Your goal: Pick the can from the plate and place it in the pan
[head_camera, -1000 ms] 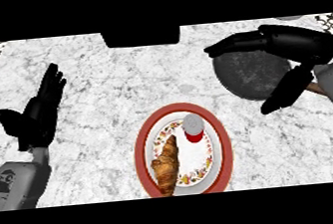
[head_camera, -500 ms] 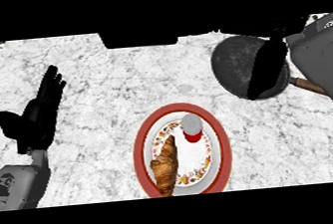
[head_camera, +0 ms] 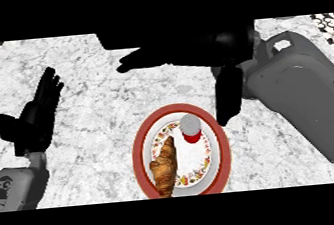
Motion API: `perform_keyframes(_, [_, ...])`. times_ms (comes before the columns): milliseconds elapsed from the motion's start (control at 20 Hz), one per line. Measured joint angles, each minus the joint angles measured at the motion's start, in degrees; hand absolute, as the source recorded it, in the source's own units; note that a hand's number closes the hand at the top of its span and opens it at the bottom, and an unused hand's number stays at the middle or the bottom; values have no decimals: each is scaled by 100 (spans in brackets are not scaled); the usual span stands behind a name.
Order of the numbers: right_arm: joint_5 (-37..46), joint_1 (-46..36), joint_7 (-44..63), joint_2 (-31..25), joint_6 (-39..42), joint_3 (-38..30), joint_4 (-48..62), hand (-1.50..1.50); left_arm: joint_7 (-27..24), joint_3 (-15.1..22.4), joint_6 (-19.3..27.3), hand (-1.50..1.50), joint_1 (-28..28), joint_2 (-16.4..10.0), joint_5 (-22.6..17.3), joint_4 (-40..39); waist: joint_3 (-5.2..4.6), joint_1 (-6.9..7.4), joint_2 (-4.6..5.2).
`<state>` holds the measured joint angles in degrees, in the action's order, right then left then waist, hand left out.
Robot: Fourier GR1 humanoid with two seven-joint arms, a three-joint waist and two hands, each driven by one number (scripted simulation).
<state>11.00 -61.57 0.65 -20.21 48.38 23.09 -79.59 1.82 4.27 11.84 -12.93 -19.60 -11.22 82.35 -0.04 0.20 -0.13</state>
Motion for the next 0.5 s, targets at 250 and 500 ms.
perform_keyframes(250, [44, 424, 476, 403, 222, 105, -475, -150, 77, -16, 44, 0, -64, 108, 159, 5, 2, -20, -1])
perform_keyframes(500, [249, 673, 1043, 595, 427, 103, -775, -150, 23, -122, -93, 0, 13, 129, 198, 2, 2, -19, 1])
